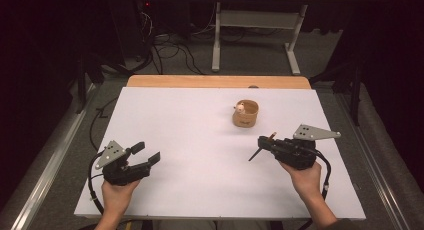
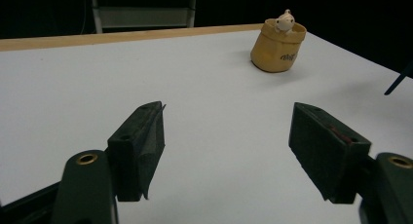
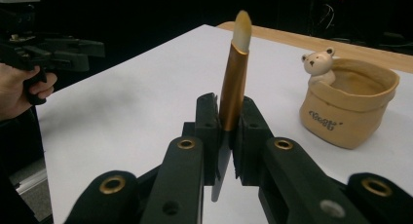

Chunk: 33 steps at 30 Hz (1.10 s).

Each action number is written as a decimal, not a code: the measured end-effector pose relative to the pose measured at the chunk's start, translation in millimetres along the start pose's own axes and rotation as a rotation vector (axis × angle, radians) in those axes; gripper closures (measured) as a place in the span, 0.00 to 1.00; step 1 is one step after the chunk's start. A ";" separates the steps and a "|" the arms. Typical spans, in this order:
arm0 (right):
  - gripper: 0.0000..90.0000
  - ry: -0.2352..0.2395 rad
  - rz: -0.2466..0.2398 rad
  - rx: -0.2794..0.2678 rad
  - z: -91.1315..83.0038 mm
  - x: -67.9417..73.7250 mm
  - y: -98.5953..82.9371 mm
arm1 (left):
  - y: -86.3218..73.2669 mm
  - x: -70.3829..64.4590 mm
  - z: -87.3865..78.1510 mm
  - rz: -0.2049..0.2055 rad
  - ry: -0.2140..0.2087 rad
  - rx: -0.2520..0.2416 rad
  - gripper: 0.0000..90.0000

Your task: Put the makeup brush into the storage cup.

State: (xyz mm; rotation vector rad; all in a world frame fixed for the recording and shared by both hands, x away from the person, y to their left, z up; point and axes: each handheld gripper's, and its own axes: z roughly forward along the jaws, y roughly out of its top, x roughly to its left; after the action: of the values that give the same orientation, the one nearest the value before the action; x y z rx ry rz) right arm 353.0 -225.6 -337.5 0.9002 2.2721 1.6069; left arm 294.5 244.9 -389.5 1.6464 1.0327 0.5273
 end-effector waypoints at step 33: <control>0.94 -0.094 -0.027 0.026 16.6 -25.9 46.3 | -0.5 2.5 1.0 -0.018 -0.028 0.008 0.32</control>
State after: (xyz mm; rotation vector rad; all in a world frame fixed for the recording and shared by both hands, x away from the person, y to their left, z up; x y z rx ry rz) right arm 398.1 -218.0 -306.0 0.9276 2.2362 1.4947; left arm 296.4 246.5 -390.7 1.6462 1.0290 0.4872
